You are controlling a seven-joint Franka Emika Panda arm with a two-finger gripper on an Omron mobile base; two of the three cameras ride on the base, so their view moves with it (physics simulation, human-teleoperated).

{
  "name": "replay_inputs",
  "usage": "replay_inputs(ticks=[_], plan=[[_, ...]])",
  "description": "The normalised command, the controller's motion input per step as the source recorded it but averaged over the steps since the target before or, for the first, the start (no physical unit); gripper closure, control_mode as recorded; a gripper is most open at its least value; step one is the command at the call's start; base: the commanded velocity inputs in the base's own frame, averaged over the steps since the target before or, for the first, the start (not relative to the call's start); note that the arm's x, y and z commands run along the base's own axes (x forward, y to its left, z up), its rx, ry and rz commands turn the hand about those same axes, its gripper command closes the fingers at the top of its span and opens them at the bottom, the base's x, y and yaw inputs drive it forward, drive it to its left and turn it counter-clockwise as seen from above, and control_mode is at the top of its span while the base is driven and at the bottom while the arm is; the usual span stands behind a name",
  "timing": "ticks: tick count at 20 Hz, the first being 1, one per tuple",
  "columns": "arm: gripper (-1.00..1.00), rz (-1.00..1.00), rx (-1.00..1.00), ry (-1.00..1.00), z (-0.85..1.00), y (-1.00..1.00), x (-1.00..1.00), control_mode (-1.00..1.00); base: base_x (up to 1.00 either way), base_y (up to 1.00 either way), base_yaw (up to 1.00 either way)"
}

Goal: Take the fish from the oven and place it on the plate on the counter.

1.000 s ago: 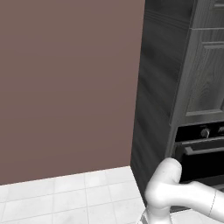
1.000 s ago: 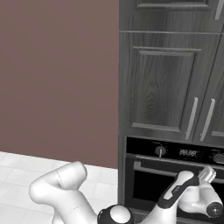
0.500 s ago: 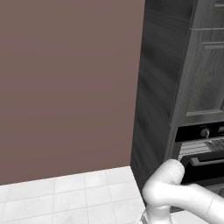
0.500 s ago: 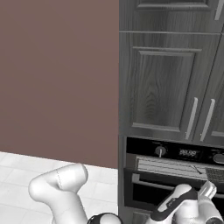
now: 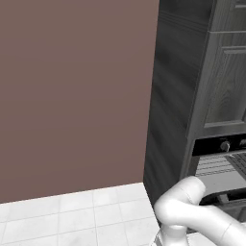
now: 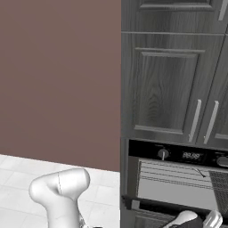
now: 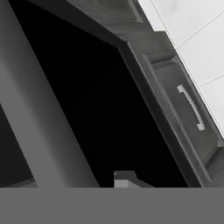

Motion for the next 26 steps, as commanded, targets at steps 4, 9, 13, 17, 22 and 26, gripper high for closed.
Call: replay_inputs(ticks=[4,9,13,17,22,26], plan=[[1.0,0.0,0.0,0.05,-1.0,-0.04,-0.82,-1.0,0.0,0.0,0.0],[1.0,0.0,0.0,0.05,-1.0,-0.04,-0.83,-1.0,0.0,0.0,0.0],[1.0,0.0,-0.02,0.05,-1.0,-0.02,-0.8,-1.0,0.0,0.0,0.0],[1.0,0.0,-0.04,0.07,-1.0,0.0,-0.69,-1.0,0.0,0.0,0.0],[1.0,0.0,-0.01,0.06,-0.51,0.0,-0.46,-1.0,0.0,0.0,0.0],[1.0,0.0,0.0,0.0,-0.01,0.0,-0.24,-1.0,0.0,0.0,0.0]])
